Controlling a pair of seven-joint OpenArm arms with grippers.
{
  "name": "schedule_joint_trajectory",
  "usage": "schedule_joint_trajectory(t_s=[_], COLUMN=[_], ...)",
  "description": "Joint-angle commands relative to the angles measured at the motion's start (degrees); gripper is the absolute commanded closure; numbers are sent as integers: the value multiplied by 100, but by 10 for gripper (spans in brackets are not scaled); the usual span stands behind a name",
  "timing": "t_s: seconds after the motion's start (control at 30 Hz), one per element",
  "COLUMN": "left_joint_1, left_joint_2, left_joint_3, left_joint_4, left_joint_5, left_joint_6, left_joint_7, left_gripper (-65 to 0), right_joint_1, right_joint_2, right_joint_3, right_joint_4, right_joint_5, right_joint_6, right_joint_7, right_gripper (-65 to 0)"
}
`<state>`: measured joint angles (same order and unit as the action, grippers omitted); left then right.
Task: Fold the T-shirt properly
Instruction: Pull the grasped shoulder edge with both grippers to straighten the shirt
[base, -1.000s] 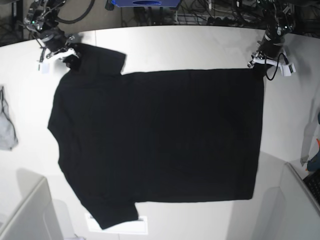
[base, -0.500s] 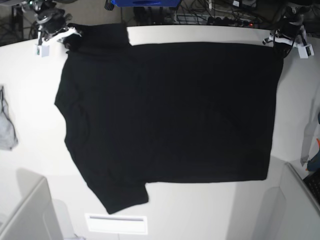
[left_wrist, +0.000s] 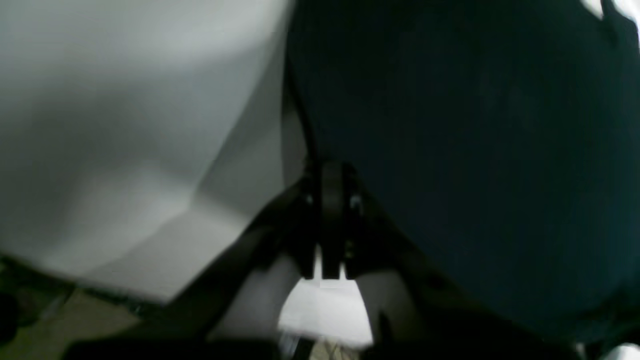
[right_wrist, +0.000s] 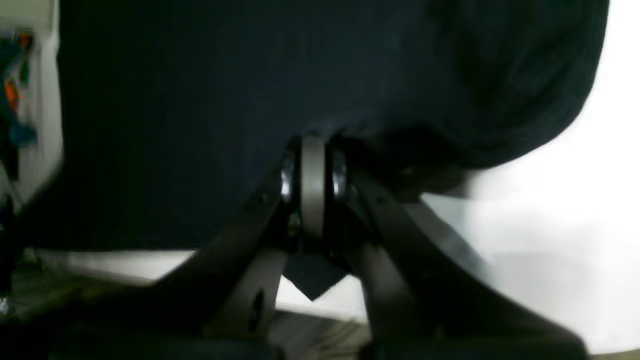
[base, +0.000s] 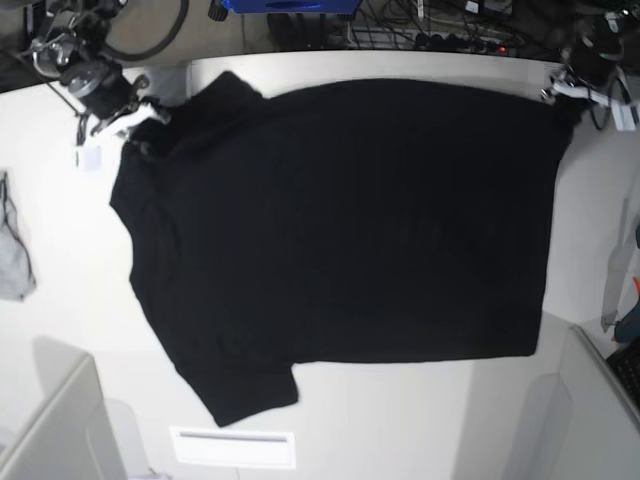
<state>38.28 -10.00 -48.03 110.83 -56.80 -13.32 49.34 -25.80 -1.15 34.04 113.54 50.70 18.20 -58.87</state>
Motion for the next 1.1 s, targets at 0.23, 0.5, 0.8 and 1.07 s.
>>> schedule_joint_trajectory(t_s=[0.23,0.5,0.8,1.07], left_joint_1=[-1433,-2373,-3182,-3419], left_joint_2=[20,-7,2,-24], left_joint_3=[-705,-142,218,227], left_joint_4=[-28,-467,-1030,-1505], left_joint_5=[-74,523,1323,1323], left_joint_6=[299,589,589,589], left_joint_7=[1444,1479,1461,1461], left_gripper=[0,0,0,0], right_joint_1=[1442,2523,3226,3508], right_joint_2=[49,58,58,49], right_joint_3=[-15,-24,-24,-24], right_joint_4=[-123,-1345,-2206,-2734], right_joint_5=[95,-116,-898,-1074], right_joint_6=[-664,-962,-936,-936], right_joint_7=[-473,-500,-104,-7], right_gripper=[0,0,0,0])
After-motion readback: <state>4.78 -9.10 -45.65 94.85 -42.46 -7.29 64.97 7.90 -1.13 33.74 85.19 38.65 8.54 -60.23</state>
